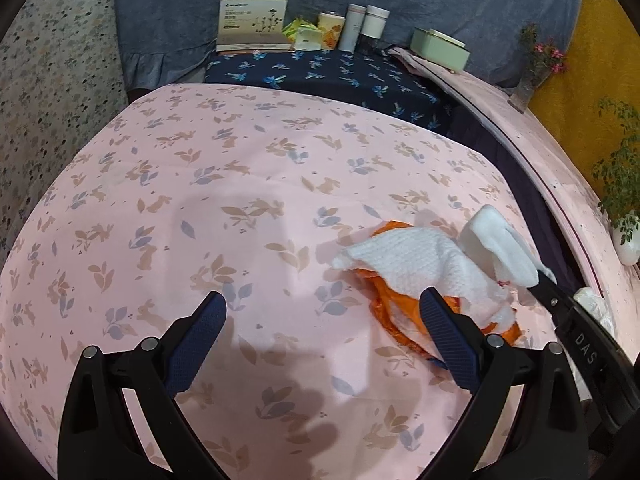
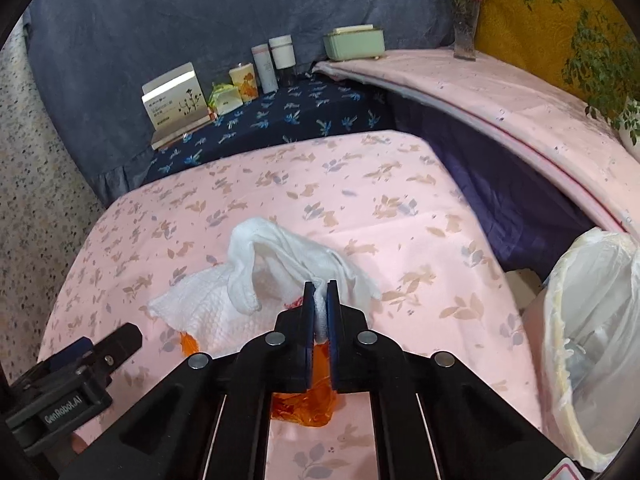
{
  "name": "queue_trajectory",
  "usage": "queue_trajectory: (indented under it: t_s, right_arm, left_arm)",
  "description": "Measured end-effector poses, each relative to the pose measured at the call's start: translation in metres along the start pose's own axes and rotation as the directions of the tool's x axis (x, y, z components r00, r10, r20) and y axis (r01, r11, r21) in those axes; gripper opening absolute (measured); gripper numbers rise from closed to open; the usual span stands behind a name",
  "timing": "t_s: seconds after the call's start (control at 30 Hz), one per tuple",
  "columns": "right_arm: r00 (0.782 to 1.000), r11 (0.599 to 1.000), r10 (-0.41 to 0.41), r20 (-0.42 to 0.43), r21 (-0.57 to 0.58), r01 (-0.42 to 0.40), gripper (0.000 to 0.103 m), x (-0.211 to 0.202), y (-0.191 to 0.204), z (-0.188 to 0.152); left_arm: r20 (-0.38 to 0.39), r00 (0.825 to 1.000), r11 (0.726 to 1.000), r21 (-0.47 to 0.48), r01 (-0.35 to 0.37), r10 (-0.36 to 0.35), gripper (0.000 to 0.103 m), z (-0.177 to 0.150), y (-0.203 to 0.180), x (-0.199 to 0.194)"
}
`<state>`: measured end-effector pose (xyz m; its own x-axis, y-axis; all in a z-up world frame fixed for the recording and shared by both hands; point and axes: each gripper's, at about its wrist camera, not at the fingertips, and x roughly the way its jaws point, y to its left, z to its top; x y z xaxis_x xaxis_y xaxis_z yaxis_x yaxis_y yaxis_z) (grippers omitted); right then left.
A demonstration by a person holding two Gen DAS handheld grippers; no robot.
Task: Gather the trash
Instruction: 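Grasp the white tissue with the right tool while the left tool grasps the orange packet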
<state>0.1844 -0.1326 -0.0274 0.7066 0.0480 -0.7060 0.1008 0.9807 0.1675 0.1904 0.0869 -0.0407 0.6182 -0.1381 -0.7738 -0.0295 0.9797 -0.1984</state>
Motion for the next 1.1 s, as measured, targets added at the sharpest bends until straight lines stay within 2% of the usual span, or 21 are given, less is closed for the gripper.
queue_trajectory:
  t_s: [0.13, 0.2, 0.43, 0.53, 0.57, 0.6, 0.73, 1.1]
  right_arm:
    - [0.999, 1.000, -0.012, 0.053, 0.019, 0.011, 0.005, -0.017, -0.010, 0.010]
    - [0.996, 0.999, -0.028, 0.081, 0.031, 0.025, 0.005, -0.027, -0.018, 0.014]
    - [0.989, 0.996, -0.044, 0.139, 0.089, 0.032, 0.005, -0.056, -0.050, 0.024]
    - [0.988, 0.995, -0.047, 0.145, 0.096, 0.034, 0.005, -0.063, -0.058, 0.023]
    - [0.988, 0.995, -0.049, 0.145, 0.098, 0.035, 0.005, -0.065, -0.061, 0.021]
    - [0.988, 0.994, -0.048, 0.144, 0.100, 0.034, 0.005, -0.066, -0.064, 0.019]
    - [0.990, 0.994, -0.047, 0.135, 0.109, 0.032, 0.005, -0.068, -0.071, 0.012]
    - [0.984, 0.991, -0.037, 0.175, 0.136, 0.013, 0.005, -0.091, -0.088, 0.012]
  left_arm:
    - [0.006, 0.999, 0.998, 0.061, 0.031, -0.031, 0.088, 0.000, -0.023, -0.002]
    - [0.004, 0.999, 0.995, 0.087, 0.046, -0.046, 0.083, 0.000, -0.035, -0.001]
    - [-0.031, 0.995, 0.981, 0.169, 0.095, -0.091, 0.073, -0.008, -0.075, 0.012]
    - [-0.063, 0.993, 0.978, 0.181, 0.105, -0.095, 0.057, -0.011, -0.085, 0.023]
    - [-0.066, 0.993, 0.978, 0.180, 0.107, -0.096, 0.049, -0.011, -0.087, 0.024]
    - [-0.064, 0.993, 0.977, 0.181, 0.112, -0.102, 0.036, -0.012, -0.088, 0.024]
    - [-0.053, 0.993, 0.969, 0.220, 0.112, -0.103, 0.007, -0.013, -0.097, 0.019]
    - [0.019, 0.989, 0.955, 0.265, 0.134, -0.144, 0.005, -0.002, -0.120, -0.018]
